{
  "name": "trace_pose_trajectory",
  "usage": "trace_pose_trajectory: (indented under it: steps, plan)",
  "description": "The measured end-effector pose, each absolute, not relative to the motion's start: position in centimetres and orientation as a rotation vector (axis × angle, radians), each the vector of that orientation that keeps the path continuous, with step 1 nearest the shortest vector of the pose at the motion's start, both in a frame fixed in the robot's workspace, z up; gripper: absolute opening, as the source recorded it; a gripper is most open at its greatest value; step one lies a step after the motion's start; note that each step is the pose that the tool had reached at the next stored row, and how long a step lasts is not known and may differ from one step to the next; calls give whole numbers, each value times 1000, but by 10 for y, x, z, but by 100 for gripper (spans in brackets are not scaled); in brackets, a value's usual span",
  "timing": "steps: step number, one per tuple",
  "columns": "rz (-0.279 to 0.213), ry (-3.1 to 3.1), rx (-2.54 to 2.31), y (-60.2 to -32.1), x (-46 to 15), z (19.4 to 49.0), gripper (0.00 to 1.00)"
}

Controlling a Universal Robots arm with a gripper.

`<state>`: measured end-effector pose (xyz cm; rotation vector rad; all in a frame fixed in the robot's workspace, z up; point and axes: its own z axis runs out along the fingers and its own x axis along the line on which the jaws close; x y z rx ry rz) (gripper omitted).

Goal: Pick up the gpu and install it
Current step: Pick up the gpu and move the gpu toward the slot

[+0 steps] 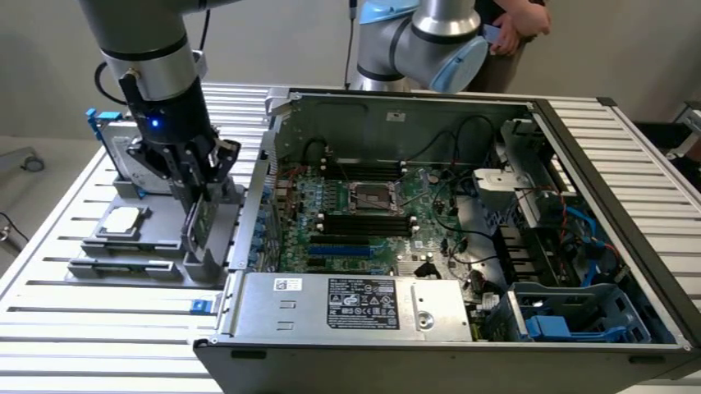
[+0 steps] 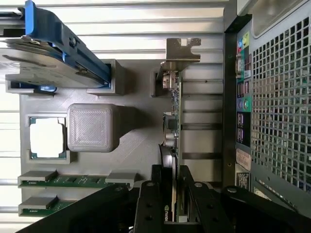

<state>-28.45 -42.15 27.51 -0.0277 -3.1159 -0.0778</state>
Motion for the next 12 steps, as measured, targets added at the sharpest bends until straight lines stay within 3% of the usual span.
trace_pose_trajectory:
  steps: [12]
  plan:
    - [-78,-3116,-27,-422,-283,330,26]
